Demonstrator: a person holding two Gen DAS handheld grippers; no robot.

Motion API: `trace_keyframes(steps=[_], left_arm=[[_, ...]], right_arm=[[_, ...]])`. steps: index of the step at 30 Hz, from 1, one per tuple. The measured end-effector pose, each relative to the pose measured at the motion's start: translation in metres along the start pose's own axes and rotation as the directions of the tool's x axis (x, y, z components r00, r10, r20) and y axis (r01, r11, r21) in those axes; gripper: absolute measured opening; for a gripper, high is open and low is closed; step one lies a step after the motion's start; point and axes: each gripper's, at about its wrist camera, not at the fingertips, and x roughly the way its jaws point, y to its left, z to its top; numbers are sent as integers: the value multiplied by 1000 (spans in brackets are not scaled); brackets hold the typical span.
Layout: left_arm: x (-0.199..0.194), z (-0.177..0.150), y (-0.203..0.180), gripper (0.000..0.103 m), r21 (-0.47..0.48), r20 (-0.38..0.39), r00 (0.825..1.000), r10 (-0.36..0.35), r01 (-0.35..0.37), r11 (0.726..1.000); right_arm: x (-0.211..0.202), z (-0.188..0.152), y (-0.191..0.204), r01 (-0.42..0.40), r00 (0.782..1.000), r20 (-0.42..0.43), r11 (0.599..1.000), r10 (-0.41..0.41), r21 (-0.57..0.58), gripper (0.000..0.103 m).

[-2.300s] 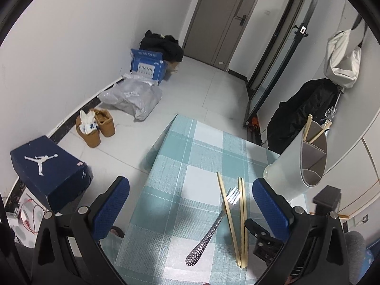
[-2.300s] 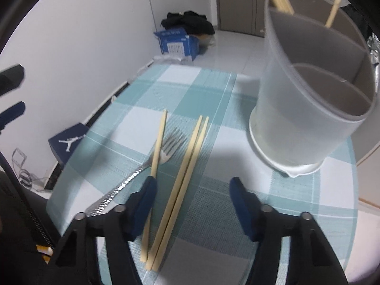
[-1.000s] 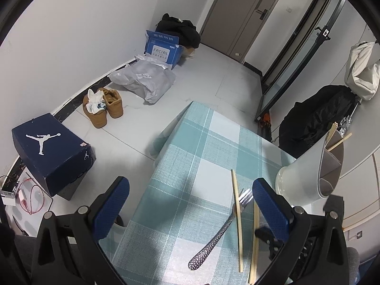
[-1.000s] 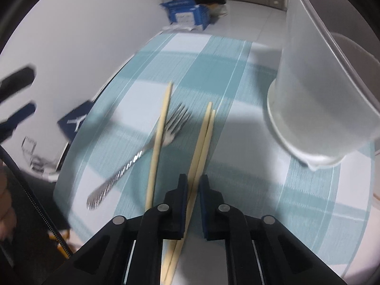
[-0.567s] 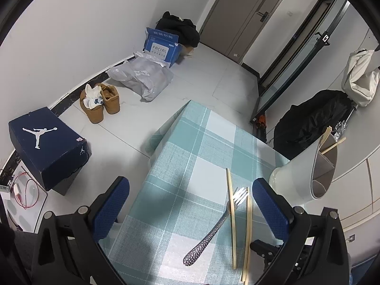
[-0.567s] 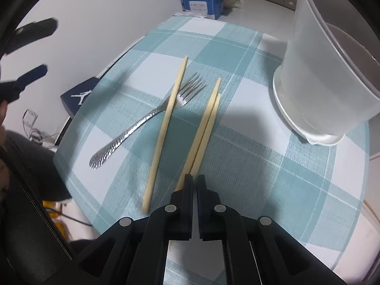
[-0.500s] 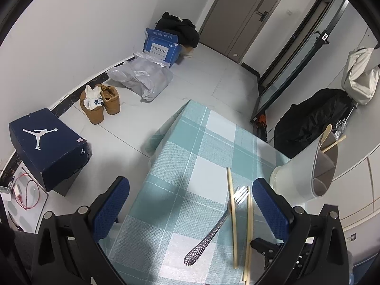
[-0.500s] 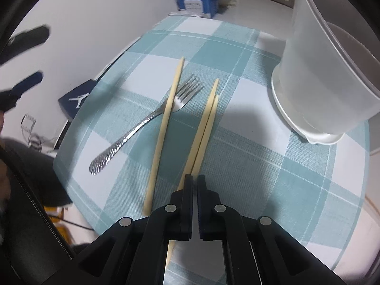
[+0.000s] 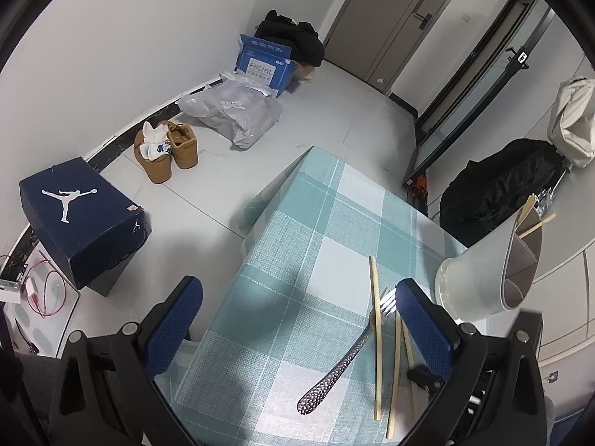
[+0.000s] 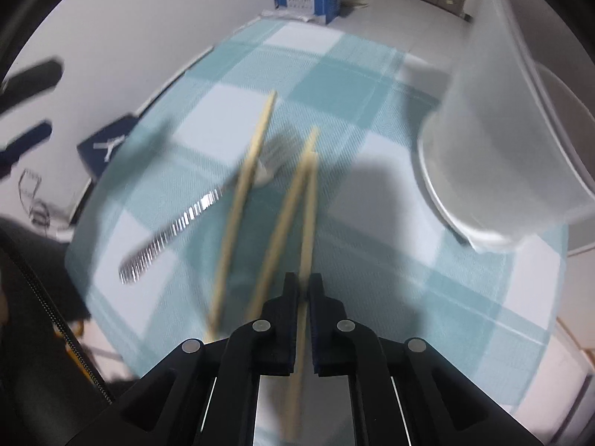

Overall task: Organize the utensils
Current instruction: 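Lower the right tool onto a wooden chopstick and close it, then lift the chopstick with the right tool up toward the white holder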

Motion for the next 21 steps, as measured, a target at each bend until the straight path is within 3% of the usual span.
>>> trace_keyframes(steps=[4,8,11,18,21], left_arm=[[1,3,-1,102,-18,-10,1000,-16,16,1000],[2,4,-8,102,6,7,1000,-4,3,1000],[2,3,-12,102,30,23,1000,8,-9,1000],[13,2,-11,102,40,9,999,53,-53,998],[21,0,-15,102,73,-16,997,80,-78,994]], right_arm=[[-13,-28,-15,-34,998,-60,999,33,-1,5],[-22,-39,-16,-33,997,-65,998,30,-45,10],[-19,-31,-13,-16,999,-31,996,14,-92,19],[4,6,-1,42,998,58,993,-36,-110,20],[7,17,-3,26,997,69,996,-20,-89,17]])
